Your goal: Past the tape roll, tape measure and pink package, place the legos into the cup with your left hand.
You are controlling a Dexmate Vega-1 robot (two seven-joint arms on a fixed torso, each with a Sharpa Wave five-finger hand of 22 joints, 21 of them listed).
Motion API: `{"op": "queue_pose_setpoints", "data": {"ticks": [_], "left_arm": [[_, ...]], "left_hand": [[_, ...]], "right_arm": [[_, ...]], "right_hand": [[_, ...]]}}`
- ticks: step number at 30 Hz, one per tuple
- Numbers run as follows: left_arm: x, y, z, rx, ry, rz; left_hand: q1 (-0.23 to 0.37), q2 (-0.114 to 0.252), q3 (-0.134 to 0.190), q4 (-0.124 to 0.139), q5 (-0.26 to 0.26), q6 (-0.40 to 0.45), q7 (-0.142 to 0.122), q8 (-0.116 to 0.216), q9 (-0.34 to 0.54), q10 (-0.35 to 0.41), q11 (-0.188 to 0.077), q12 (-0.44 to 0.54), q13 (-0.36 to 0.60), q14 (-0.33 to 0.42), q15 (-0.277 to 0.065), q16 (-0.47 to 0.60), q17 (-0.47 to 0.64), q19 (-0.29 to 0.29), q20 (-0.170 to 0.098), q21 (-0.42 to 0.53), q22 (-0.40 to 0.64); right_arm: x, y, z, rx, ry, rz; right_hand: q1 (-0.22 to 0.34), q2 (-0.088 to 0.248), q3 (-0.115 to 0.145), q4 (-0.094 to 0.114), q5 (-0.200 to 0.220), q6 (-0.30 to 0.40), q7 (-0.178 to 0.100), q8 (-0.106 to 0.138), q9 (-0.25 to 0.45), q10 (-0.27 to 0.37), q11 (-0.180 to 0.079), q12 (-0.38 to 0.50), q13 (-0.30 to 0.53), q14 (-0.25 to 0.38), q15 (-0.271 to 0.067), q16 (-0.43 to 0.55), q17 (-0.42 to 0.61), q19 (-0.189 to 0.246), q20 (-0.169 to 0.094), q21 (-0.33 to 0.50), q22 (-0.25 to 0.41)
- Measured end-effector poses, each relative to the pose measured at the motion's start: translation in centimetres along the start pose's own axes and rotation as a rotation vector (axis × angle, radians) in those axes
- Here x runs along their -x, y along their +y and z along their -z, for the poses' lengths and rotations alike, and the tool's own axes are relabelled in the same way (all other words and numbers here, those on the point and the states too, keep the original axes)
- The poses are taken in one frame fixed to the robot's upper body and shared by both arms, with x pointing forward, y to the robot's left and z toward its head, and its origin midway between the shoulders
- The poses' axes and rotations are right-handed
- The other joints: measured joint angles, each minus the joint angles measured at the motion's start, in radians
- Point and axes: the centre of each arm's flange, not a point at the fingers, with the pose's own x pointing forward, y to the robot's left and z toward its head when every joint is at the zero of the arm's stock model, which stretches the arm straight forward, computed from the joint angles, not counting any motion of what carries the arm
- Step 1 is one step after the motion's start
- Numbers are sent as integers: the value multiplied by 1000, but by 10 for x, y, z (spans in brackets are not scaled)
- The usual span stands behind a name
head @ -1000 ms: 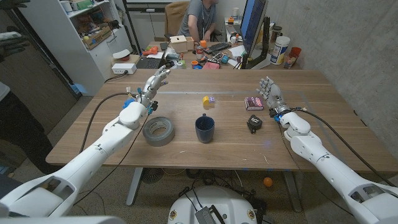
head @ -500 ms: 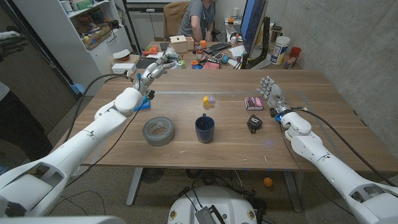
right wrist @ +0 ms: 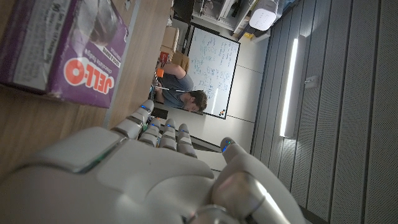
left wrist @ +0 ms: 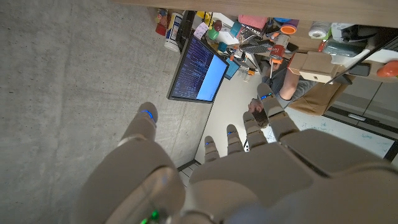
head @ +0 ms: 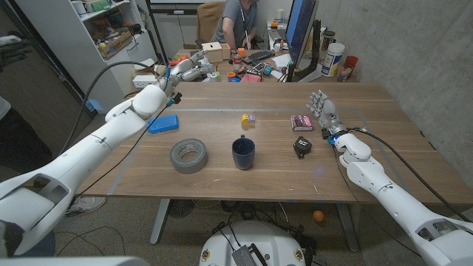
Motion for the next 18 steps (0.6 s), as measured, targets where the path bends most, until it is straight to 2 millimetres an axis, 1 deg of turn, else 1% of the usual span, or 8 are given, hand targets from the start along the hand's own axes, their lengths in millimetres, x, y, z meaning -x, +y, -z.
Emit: {"op": "queue_pose_setpoints", "data": {"ticks": [2,4,7,9,11,15,17,18], "left_arm": [[-3,4,-4,-25,-10,3],[-9,11,-12,-60,-26,6],[-9,9,-12,-82,-25,21],[-18,20,-26,-114,-51,18],[-21,22,-30,-140,-58,31],[-27,27,-40,-173,-74,45],[-34,30,-50,-204,-92,60],[-34,28,-50,-217,-91,74]], "left_hand": [[16,-12,-4,3,6,0,0,4,0,2,-1,0,0,5,5,0,0,6,-6,0,0],[33,-14,-6,3,8,13,-2,4,0,7,3,0,0,5,5,0,0,7,-7,0,0],[46,-20,-10,7,12,17,-6,4,0,7,3,0,0,5,5,0,0,7,-7,-7,0],[55,-21,-10,7,15,17,-6,4,4,7,3,0,0,5,5,0,0,7,-7,-11,0],[64,-22,-14,3,19,17,-6,4,5,7,3,0,0,3,7,0,0,7,-7,-11,0],[80,-30,-18,7,22,13,-10,4,5,3,7,-7,0,-3,13,-8,0,7,-7,-15,0],[87,-27,-18,7,27,13,-10,4,5,1,9,-7,0,-4,14,-8,0,7,-7,-15,0],[92,-32,-18,7,30,13,-10,4,5,1,9,-7,0,-4,14,-8,0,7,-7,-15,0]], "right_arm": [[0,0,0,-1,-2,0],[0,0,0,-1,-3,0],[0,0,0,-3,-6,0],[1,1,-1,-4,-13,-3],[1,1,-1,-6,-15,-4],[1,1,-1,-9,-21,-4],[1,1,-2,-10,-27,-6],[2,1,-1,-11,-27,-5]], "right_hand": [[0,0,0,0,0,0,0,8,0,1,1,0,0,0,0,0,0,0,0,0,0],[0,0,0,0,0,0,0,8,0,1,1,0,0,0,0,0,0,0,0,0,0],[0,0,0,0,0,0,0,8,0,1,1,0,0,0,0,0,0,0,0,0,0],[0,0,0,0,0,0,0,8,0,1,1,0,0,0,0,0,0,0,0,0,0],[0,0,0,0,0,0,0,8,0,1,1,0,0,0,0,0,0,0,0,0,0],[0,0,0,0,0,4,4,8,0,1,1,0,0,0,0,0,0,0,0,0,0],[0,0,0,0,0,8,0,8,0,1,1,0,0,0,0,0,0,0,0,0,0],[0,0,0,0,0,8,0,8,0,1,1,0,0,0,0,0,0,0,0,0,0]]}}
